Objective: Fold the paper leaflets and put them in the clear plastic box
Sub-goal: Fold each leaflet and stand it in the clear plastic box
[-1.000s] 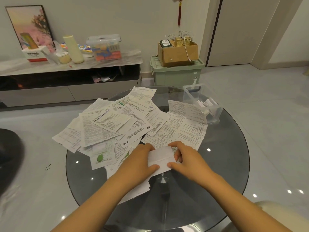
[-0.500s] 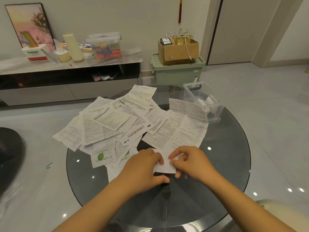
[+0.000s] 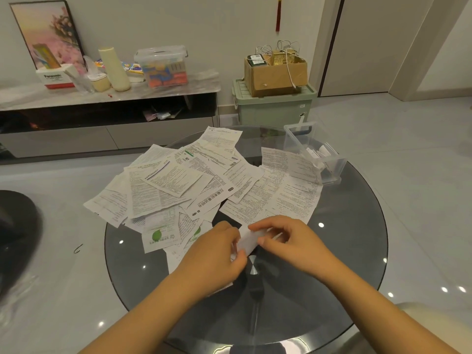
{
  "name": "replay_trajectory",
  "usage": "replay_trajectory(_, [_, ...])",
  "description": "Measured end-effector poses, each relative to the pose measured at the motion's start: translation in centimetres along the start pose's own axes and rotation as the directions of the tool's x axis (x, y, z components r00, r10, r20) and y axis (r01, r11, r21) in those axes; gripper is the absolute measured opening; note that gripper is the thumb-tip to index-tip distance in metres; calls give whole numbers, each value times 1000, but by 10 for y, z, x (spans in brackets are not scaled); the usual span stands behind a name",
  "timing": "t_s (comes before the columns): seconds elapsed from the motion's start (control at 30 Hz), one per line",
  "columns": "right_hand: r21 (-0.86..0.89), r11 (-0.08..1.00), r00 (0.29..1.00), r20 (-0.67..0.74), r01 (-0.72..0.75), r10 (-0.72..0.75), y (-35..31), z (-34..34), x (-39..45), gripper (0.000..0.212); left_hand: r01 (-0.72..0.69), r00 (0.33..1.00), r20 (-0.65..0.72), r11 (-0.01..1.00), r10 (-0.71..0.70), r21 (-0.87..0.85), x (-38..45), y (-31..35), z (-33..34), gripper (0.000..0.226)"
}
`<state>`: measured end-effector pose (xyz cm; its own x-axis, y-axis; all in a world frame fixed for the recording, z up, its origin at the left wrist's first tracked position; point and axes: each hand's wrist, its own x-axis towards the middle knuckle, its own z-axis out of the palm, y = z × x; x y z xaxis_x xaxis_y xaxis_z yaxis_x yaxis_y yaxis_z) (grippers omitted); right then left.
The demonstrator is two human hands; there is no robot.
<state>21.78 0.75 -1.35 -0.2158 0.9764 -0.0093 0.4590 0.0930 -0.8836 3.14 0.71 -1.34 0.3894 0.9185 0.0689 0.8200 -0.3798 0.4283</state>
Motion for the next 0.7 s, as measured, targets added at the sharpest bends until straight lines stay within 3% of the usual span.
replay_trajectory(0.13, [-40,995,994,53,96,-94,4,9,0,42,97,995,-1,987,-97,-126,2,-5,0,12])
replay_trajectory(0.3, [-139,982,989,92,124,-112,10,17,5,43,124,991,76,982,-114,-143,4,-9,0,39])
replay_trajectory(0.43, [-232,963,988,98,137,-117,15,20,7,37,128,985,132,987,-115,-98,3,-13,1,37])
replay_trajectory(0.57, [-419,889,975,193,185,-112,16,22,6,39,104,978,188,991,-86,-87,2,-16,-2,26])
replay_trajectory(0.7, [-463,859,967,220,219,-127,11,21,5,43,106,976,204,988,-82,-108,4,-18,-5,30])
